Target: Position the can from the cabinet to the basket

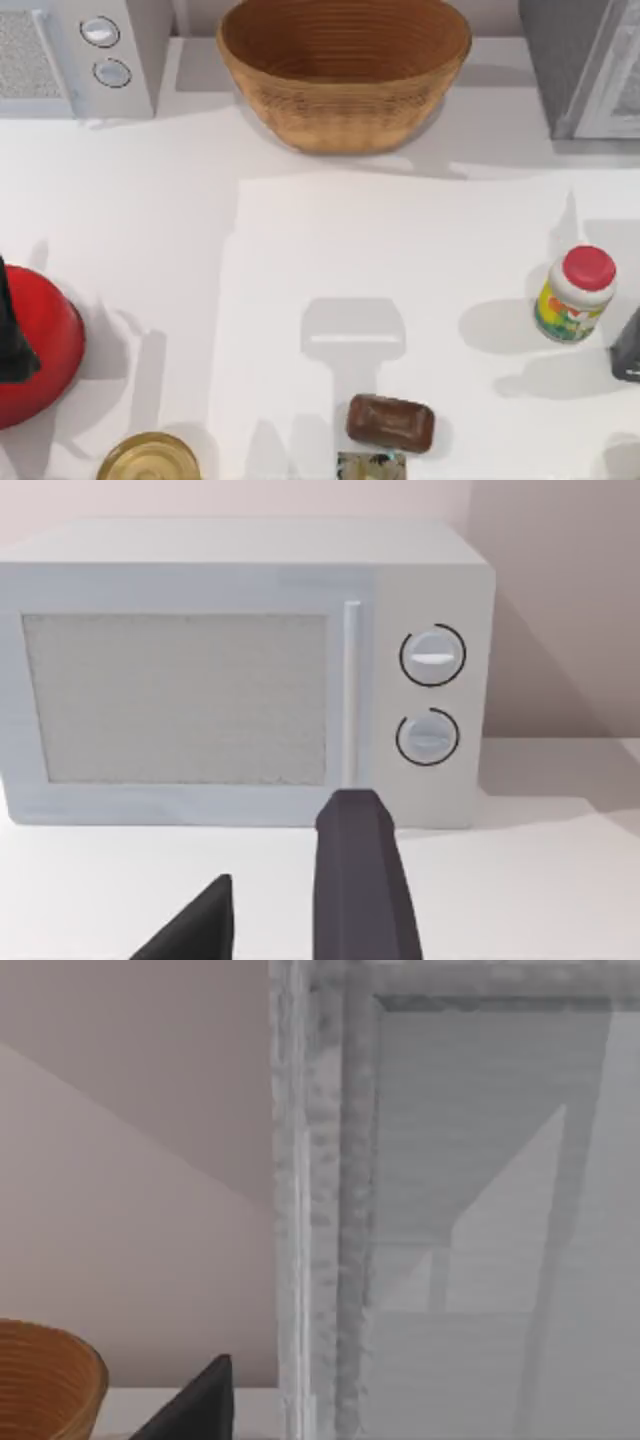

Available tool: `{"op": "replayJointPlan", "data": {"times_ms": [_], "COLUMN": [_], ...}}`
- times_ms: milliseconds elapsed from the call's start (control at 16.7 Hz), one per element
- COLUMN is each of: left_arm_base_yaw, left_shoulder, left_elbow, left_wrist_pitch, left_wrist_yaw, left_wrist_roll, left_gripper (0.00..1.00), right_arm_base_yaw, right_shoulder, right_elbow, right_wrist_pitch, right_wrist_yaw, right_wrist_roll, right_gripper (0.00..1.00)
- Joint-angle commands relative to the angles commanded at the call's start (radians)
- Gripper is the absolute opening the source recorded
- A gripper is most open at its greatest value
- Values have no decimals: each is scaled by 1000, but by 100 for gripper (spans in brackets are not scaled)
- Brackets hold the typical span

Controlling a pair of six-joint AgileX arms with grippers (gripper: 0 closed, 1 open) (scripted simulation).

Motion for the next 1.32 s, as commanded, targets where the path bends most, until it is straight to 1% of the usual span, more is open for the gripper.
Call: {"op": "replayJointPlan", "data": {"times_ms": [360, 540, 660, 840, 1200, 1320], "left_arm_base_yaw": [0, 0, 0, 0, 0, 0], "left_shoulder": [0, 0, 0, 0, 0, 0], "left_elbow": [0, 0, 0, 0, 0, 0], "left_wrist_pitch": [0, 0, 0, 0, 0, 0], "left_wrist_yaw": [0, 0, 0, 0, 0, 0], "left_wrist_roll": [0, 0, 0, 0, 0, 0], "left_gripper": [100, 100, 100, 100, 100, 100], "right_arm_base_yaw": [56, 79, 90, 98, 93, 81], "right_shoulder": [406, 557, 628, 679, 680, 718], "right_elbow": [550, 762, 860, 928, 930, 961], "right_wrist_pitch": [-127, -174, -196, -212, -209, -201], "right_wrist_yaw": [61, 82, 91, 98, 96, 84], "right_wrist_roll": [5, 7, 7, 8, 8, 8], "right_gripper": [100, 100, 100, 100, 100, 100]}}
